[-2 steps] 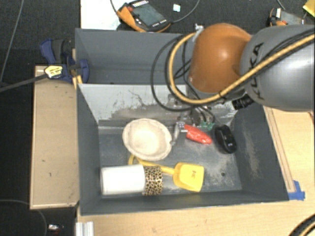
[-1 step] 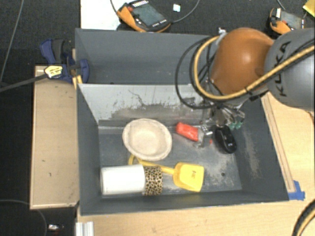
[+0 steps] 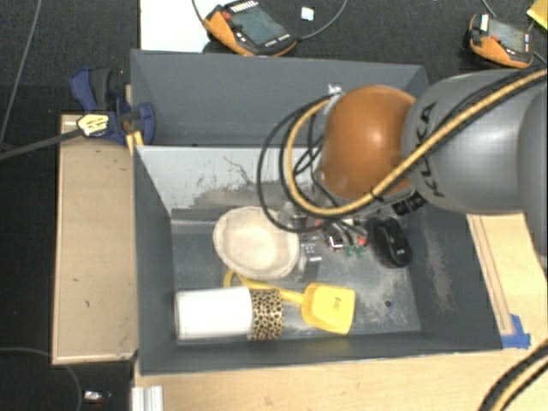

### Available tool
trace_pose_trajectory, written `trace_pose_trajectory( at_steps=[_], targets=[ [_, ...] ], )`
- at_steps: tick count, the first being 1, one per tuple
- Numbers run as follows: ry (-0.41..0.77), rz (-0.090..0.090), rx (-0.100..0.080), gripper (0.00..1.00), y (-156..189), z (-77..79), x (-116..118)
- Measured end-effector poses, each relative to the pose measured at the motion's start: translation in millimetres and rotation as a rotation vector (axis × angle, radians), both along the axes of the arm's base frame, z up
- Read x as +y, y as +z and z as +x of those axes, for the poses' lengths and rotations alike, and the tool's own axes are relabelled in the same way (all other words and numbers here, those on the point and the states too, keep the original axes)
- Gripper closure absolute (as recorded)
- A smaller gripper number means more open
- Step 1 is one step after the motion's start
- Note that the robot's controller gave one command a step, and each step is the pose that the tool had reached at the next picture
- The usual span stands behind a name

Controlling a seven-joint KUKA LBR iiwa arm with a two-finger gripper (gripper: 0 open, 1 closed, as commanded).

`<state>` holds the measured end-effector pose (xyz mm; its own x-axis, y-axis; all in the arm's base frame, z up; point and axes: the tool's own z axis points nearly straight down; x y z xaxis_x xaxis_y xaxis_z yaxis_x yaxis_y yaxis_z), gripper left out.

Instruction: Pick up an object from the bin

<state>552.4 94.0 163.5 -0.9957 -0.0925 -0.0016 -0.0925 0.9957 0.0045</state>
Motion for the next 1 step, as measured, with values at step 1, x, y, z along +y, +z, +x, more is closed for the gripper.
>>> trace_pose_trajectory(
  at_steps=[1],
  targets=[
    [0.164, -0.008, -0.015, 0.00, -21.5, 26.0, -43.8]
  ],
)
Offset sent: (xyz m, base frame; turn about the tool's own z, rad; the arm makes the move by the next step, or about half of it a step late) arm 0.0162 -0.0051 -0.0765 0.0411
